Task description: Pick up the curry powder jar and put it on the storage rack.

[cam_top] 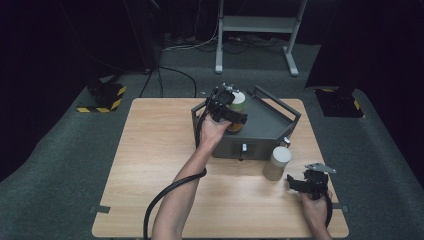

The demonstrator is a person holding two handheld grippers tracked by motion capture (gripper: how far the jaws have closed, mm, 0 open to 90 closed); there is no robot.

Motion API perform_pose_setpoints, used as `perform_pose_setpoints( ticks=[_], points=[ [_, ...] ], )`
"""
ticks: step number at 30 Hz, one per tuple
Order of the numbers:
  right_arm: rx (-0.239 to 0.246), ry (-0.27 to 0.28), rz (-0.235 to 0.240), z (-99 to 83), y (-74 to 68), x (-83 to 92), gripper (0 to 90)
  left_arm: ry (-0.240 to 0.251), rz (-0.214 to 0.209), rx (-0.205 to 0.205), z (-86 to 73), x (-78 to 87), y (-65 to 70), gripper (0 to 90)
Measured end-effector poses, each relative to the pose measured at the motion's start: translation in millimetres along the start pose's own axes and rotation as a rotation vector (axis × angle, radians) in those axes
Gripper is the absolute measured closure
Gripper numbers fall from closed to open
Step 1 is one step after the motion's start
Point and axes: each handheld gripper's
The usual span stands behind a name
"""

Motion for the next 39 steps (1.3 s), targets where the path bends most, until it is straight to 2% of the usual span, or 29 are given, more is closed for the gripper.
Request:
perform_pose_setpoints(
  ticks=[3, 10, 15, 18, 24, 26, 32, 39],
  points=[
    [0.0, 0.0, 0.001, 0.1, 0.0, -0.1, 8.3, 0.005, -0.009, -0.013, -4.1, 8.1, 2.9, 2.1],
    [0.0, -0.001, 0.001, 0.1, -0.1, -0.1, 8.3, 0.009, -0.016, -0.013, -13.7, 13.5, 2.3, 2.1],
    [-0.002, -0.001, 0.0, 0.2, -0.2, -0.1, 8.2, 0.014, -0.016, -0.04, -21.9, 19.4, 6.3, 2.1],
    [-0.003, -0.001, 0.0, 0.3, -0.2, -0.1, 8.2, 0.017, -0.02, -0.04, -23.6, 21.3, 6.7, 2.1],
    [-0.003, -0.001, 0.0, 0.3, -0.3, -0.1, 8.3, 0.018, -0.017, -0.043, -30.6, 27.5, 7.6, 2.1],
    [-0.002, -0.001, 0.0, 0.3, -0.3, -0.1, 8.3, 0.031, -0.02, -0.036, -35.4, 32.8, 6.2, 2.1],
    [-0.003, -0.002, -0.001, 0.3, -0.4, -0.1, 8.2, 0.032, -0.01, -0.06, -40.8, 39.9, 9.8, 2.2],
    [-0.002, -0.001, -0.001, 0.4, -0.4, -0.2, 8.2, 0.045, -0.014, -0.041, -53.8, 48.7, 5.6, 2.4]
  ],
)
Point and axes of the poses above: each handheld gripper's, and its own axes: x roughly backward along the jaws, z roughly out of its top, y roughly to its right, and after that the axes turned 10 degrees about y, right-handed
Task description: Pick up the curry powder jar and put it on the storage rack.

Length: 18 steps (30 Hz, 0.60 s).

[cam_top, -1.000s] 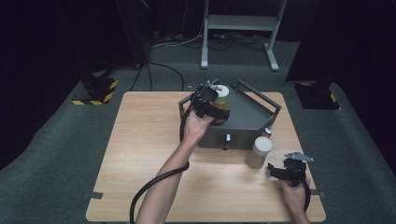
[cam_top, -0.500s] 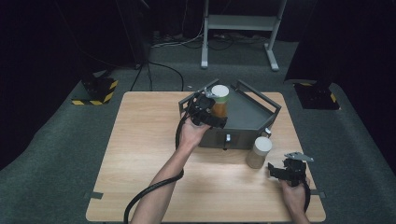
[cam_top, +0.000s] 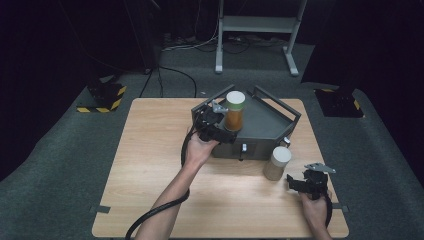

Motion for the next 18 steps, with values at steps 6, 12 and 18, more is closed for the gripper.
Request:
perform_pose_setpoints(
  ticks=[6, 12, 18],
  points=[
    [0.0, 0.0, 0.0, 0.1, 0.0, 0.0, 8.2, 0.015, 0.018, 0.01, -18.5, 11.8, -2.1, 2.7],
    [0.0, 0.0, 0.0, 0.0, 0.0, 0.0, 8.2, 0.021, 0.017, 0.038, -35.2, 17.0, -3.2, 2.9],
    [0.0, 0.0, 0.0, 0.1, 0.0, 0.0, 8.2, 0.028, 0.019, 0.054, -48.5, 17.2, -2.3, 3.1]
  ],
)
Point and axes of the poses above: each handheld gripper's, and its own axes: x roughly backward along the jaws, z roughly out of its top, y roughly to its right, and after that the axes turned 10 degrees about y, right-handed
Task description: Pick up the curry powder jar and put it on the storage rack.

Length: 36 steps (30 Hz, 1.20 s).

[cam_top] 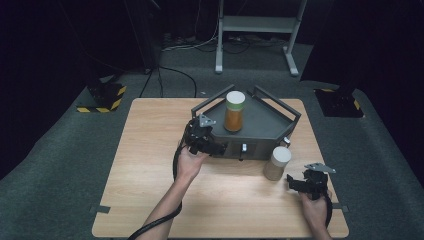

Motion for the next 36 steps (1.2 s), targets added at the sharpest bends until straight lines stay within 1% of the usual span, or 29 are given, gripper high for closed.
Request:
perform_pose_setpoints(
  ticks=[5, 10, 13, 19, 21, 23, 24, 27, 28, 29, 31, 35, 36],
  points=[
    [0.0, 0.0, 0.0, 0.0, -0.1, 0.0, 8.2, 0.008, 0.004, 0.019, -9.4, 2.1, -0.5, 3.2],
    [0.0, 0.0, 0.0, 0.0, -0.1, 0.0, 8.2, 0.006, 0.017, 0.019, -21.4, 5.9, 0.1, 3.3],
    [0.0, 0.0, 0.0, 0.0, -0.1, 0.0, 8.2, 0.006, 0.024, 0.032, -29.0, 7.4, -0.5, 3.4],
    [0.0, 0.0, 0.0, 0.0, -0.1, 0.0, 8.2, 0.004, 0.042, 0.03, -38.1, 12.2, -0.5, 3.5],
    [0.0, 0.0, 0.0, 0.0, -0.1, 0.0, 8.2, 0.011, 0.05, 0.036, -44.1, 15.8, -1.1, 3.6],
    [0.0, 0.0, 0.0, 0.0, -0.1, 0.0, 8.2, 0.011, 0.051, 0.04, -45.5, 16.4, -1.4, 3.7],
    [0.0, 0.0, 0.0, 0.0, -0.1, 0.0, 8.2, 0.01, 0.056, 0.045, -49.7, 17.3, -1.4, 3.7],
    [0.0, 0.0, 0.0, 0.0, -0.1, 0.0, 8.2, 0.006, 0.06, 0.049, -55.1, 17.4, -1.5, 3.7],
    [0.0, 0.0, 0.0, 0.0, -0.1, 0.0, 8.2, 0.004, 0.063, 0.056, -59.7, 17.1, -1.4, 3.7],
    [0.0, 0.0, 0.0, 0.0, -0.1, 0.0, 8.2, 0.004, 0.063, 0.056, -59.7, 17.1, -1.4, 3.8],
    [0.0, 0.0, 0.0, 0.0, -0.1, 0.0, 8.2, 0.002, 0.066, 0.063, -68.5, 16.3, -0.4, 3.8],
    [0.0, 0.0, 0.0, 0.0, -0.1, 0.0, 8.2, -0.008, 0.072, 0.066, -76.8, 14.0, 2.2, 3.9],
    [0.0, 0.0, 0.0, 0.0, 0.0, 0.0, 8.2, -0.013, 0.077, 0.067, -82.3, 12.3, 4.4, 3.9]
  ],
)
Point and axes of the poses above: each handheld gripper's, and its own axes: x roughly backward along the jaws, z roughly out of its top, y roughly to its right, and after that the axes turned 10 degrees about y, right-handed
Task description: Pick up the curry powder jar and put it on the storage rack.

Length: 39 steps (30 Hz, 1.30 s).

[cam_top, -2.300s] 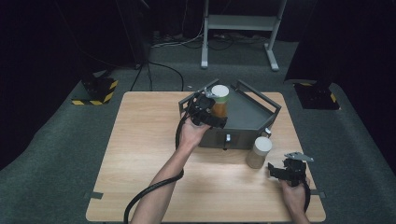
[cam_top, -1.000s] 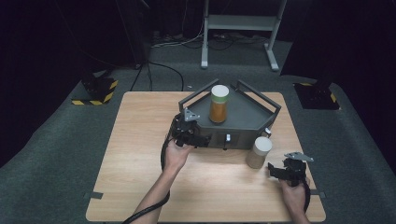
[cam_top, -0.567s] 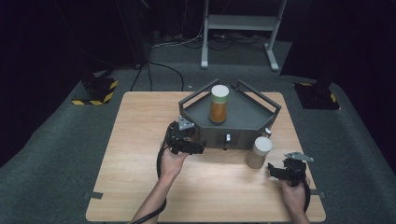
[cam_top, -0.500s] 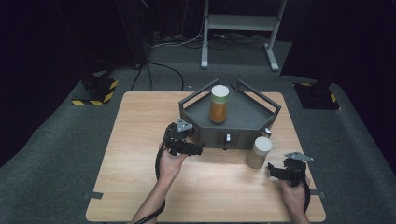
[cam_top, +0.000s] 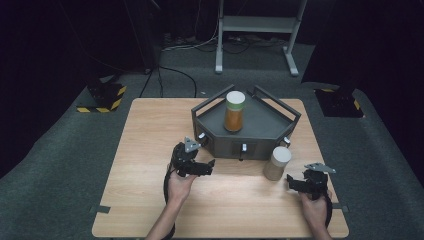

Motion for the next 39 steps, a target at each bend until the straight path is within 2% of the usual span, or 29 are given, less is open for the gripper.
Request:
perform_pose_setpoints(
  ticks=[14, 23, 32, 34, 39],
  points=[
    [0.0, 0.0, 0.0, 0.1, -0.1, 0.0, 8.2, -0.026, 0.03, -0.006, -30.3, -8.1, 8.2, 4.2],
    [0.0, 0.0, -0.001, 0.1, -0.1, 0.0, 8.2, -0.039, 0.075, -0.037, -44.7, -16.2, 19.4, 4.2],
    [-0.001, 0.0, -0.001, 0.1, -0.2, 0.0, 8.2, -0.055, 0.087, -0.027, -53.5, -22.3, 19.8, 3.9],
    [-0.001, 0.0, -0.001, 0.1, -0.2, -0.1, 8.2, -0.056, 0.085, -0.012, -55.9, -23.0, 18.1, 3.9],
    [-0.001, 0.0, -0.001, 0.1, -0.3, -0.1, 8.2, -0.083, 0.099, -0.005, -62.1, -26.6, 15.9, 3.9]
  ],
)
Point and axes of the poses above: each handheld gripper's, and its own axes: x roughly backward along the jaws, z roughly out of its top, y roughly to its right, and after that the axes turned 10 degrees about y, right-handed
